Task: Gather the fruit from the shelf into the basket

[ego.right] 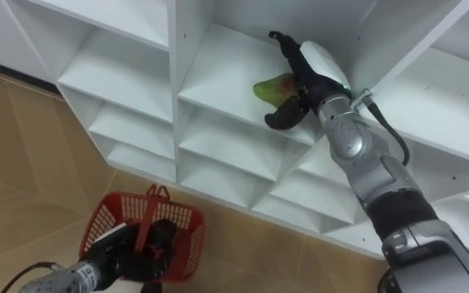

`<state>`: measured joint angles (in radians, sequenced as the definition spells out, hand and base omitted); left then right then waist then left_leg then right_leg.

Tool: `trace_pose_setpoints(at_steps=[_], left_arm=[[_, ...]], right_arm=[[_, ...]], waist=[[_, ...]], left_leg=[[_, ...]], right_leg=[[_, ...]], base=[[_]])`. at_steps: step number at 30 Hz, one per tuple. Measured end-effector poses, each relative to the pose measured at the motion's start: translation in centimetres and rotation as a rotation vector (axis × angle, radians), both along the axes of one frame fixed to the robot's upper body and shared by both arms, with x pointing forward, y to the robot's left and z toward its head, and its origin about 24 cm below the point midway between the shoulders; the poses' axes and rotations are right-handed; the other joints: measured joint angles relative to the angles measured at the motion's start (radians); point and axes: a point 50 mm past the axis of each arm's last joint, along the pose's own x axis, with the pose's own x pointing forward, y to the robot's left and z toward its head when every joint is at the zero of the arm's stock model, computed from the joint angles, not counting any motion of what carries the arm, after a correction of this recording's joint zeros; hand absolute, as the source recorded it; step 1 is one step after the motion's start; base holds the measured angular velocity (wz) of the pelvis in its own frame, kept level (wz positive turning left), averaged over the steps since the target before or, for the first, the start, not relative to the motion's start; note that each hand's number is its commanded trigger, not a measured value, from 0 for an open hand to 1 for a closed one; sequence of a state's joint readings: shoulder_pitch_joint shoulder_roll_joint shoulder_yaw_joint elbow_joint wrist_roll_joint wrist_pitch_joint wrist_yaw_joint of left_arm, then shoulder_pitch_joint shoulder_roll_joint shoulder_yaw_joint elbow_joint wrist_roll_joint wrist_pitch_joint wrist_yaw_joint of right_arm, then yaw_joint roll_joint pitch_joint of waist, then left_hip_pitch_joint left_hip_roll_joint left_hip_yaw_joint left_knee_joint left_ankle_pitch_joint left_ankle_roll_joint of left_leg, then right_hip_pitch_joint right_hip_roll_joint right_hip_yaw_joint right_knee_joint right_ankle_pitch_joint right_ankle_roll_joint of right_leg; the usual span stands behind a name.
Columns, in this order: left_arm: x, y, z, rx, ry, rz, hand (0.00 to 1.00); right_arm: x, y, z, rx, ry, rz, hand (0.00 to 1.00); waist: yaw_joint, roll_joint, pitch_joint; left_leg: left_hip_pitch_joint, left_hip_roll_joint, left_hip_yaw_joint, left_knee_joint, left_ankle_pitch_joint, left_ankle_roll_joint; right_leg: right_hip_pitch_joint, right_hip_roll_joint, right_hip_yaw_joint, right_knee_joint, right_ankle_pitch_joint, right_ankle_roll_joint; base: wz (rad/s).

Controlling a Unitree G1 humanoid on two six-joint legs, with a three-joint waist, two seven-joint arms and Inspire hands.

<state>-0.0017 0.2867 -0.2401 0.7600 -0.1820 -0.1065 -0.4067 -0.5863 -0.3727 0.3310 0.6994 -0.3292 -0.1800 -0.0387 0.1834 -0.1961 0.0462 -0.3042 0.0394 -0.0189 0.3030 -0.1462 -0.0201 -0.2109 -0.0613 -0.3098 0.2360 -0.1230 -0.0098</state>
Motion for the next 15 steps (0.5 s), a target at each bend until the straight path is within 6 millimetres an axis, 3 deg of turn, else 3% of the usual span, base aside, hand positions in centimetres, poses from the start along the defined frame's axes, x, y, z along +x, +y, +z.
trace_pose_setpoints(at_steps=[15], left_arm=[[0.0, 0.0, -0.1, 0.001, 0.025, 0.003, 1.00]], right_arm=[[-0.1, -1.4, -1.6, 0.013, 0.147, -0.011, 0.00]], waist=[[0.023, 0.000, 0.0008]], left_leg=[[0.016, 0.000, 0.000, 0.004, 0.003, 0.002]], right_leg=[[0.020, -0.002, -0.006, 0.001, 0.002, -0.002]], base=[[0.01]])
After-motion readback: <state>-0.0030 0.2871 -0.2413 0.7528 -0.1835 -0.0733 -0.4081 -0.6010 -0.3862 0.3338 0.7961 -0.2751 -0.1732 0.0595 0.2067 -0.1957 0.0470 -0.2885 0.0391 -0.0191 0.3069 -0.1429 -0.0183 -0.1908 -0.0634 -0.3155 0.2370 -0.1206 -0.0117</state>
